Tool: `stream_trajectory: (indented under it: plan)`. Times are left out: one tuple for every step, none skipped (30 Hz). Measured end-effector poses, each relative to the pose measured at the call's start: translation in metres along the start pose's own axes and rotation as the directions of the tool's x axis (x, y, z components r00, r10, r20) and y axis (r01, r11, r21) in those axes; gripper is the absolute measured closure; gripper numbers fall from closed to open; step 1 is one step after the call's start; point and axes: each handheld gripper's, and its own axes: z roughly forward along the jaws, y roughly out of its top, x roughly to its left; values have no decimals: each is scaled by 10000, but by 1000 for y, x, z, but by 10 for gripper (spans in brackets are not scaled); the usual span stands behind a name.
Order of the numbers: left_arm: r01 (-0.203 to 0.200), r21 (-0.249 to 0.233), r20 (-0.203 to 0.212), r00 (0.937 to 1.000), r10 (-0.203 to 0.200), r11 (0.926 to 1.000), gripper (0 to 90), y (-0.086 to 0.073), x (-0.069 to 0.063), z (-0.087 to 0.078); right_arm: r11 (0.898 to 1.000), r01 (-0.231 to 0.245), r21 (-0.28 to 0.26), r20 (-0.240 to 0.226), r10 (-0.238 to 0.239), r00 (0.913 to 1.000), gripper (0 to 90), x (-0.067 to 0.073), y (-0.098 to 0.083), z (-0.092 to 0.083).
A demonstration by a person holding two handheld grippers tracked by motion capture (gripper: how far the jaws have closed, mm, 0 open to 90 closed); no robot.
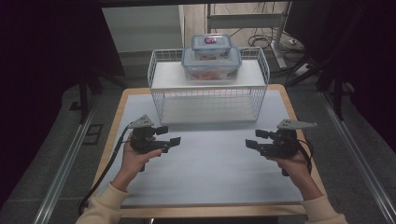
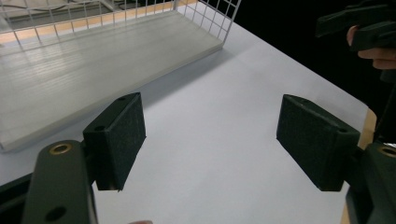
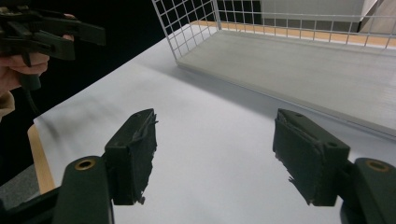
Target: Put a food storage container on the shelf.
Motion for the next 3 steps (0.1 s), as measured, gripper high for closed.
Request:
stream_trajectory:
  plan:
    - [110,-23,9,9999,-110,9999,234,-2,0,1,10000,16,-4,-5,-16,10000,294,0,-1,0]
    - [178,-2,30,9998,-178,9998,235,-4,1,2,10000,25,37,-39,-25,10000,294,0,-2,1]
    - [178,-2,30,9998,-178,9998,234,-4,1,2,9999,6,114,-29,-6,10000,293,0,-4,2]
